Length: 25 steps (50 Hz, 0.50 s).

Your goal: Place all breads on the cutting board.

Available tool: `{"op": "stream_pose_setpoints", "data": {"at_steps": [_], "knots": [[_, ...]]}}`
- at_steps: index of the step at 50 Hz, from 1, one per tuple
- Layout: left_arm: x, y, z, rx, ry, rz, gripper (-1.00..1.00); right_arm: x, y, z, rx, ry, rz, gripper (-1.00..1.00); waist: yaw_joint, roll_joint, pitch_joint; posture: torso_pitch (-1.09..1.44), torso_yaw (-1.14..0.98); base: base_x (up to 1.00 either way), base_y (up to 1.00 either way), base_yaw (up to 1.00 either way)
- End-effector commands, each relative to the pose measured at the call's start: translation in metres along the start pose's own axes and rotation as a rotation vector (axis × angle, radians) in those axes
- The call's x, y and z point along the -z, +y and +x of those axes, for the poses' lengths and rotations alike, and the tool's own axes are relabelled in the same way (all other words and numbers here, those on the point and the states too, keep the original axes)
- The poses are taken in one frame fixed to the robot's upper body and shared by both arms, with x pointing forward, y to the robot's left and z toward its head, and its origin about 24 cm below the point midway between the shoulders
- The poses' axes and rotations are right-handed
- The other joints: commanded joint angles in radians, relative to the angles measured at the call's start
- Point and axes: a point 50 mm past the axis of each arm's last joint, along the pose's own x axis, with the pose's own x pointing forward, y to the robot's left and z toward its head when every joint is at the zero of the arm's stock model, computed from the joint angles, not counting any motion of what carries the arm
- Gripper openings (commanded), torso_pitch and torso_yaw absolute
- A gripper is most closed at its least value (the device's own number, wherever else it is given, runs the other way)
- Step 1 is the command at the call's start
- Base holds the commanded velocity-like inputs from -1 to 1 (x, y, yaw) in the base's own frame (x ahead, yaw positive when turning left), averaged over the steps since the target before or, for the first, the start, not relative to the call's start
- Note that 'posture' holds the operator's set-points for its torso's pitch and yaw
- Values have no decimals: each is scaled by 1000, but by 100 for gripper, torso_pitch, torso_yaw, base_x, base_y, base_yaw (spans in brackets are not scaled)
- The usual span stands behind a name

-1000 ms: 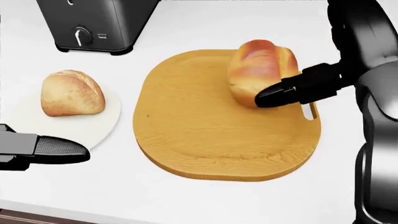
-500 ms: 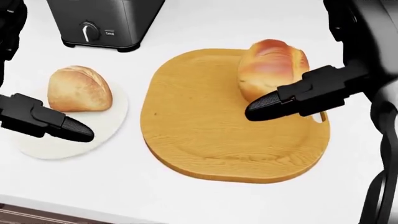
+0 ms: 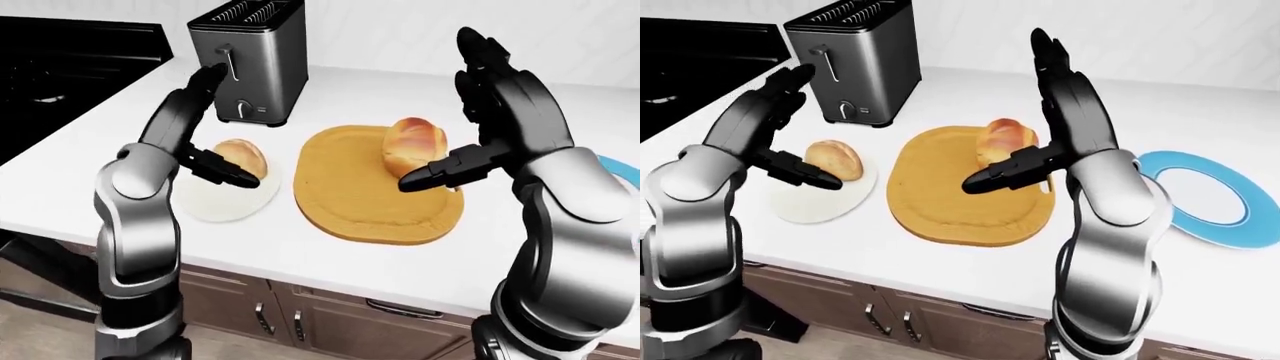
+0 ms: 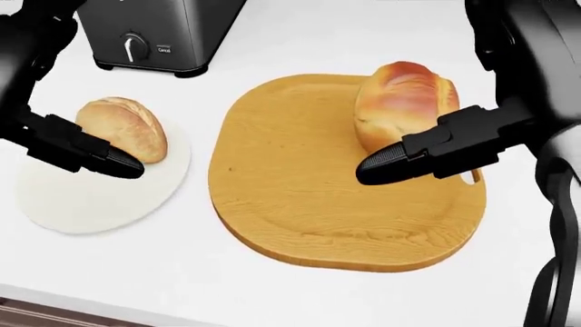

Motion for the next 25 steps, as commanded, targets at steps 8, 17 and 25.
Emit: {"op": "stream_pose_setpoints", "data": {"at_steps": [8,17,25], "knots": [[-2,3,10,-39,-46,47,68,-11,-3,-3,25,-64,-21,100,0,2,-28,0,0,0,0,0],[7,-1,18,-43,-26,91,69,-8,0,-2,16,-62,-20,100,-1,2,-30,0,0,0,0,0],[16,-3,28,-32,-4,98,65,-8,1,-1,17,-60,-20,100,0,3,-31,0,0,0,0,0]]}}
